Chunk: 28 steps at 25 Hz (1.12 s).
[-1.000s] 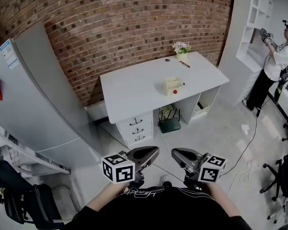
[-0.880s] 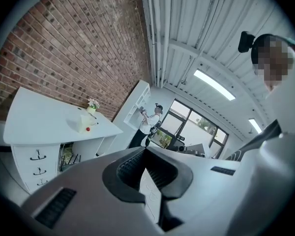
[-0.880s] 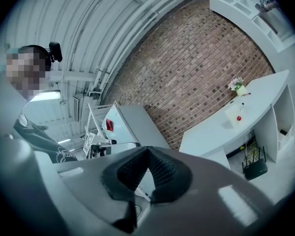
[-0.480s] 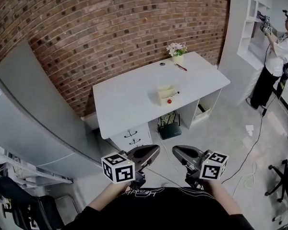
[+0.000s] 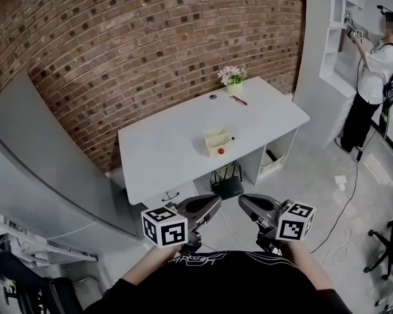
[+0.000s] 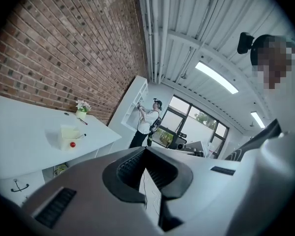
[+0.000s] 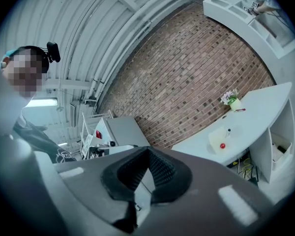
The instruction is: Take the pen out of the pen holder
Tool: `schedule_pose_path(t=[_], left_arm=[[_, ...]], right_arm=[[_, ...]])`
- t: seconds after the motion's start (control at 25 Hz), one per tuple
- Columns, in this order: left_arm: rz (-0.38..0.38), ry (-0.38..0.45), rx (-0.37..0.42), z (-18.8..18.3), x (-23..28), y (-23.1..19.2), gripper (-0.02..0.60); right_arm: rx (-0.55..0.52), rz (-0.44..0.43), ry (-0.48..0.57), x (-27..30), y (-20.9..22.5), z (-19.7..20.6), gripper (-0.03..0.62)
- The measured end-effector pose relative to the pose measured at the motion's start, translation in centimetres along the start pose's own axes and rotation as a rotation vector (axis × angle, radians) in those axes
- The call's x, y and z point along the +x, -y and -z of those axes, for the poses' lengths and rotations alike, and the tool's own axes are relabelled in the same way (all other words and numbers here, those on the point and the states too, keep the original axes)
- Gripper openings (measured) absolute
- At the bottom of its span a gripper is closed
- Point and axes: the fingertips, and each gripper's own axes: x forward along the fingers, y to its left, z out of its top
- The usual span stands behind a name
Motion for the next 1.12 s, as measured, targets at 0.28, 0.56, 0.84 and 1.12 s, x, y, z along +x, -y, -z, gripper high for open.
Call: schedule_pose_path(t=[0.28, 0.56, 0.84, 1.12], left_arm=[[-0.009, 0.003, -0.008, -0.7, 1.1, -1.4, 0.003], [0.013, -0.024, -0.042, -0.9, 3.3, -3.7, 0.003], [0.035, -0.044, -0.052, -3.1, 6.9, -6.8, 0.003], [0.048, -0.071, -0.071, -5.2, 9.7, -10.4, 0.003]], right_arm=[[-0.008, 0.020, -0.005, 0.1, 1.7, -1.0, 0.003], [0.002, 0.054, 0.004, 0.8, 4.5, -2.2, 0.003], [-0.019, 0.114, 0.018, 1.6, 8.6, -3.8, 0.003], [-0.011, 0.158, 0.024, 3.4, 12.6, -5.6, 0.003]])
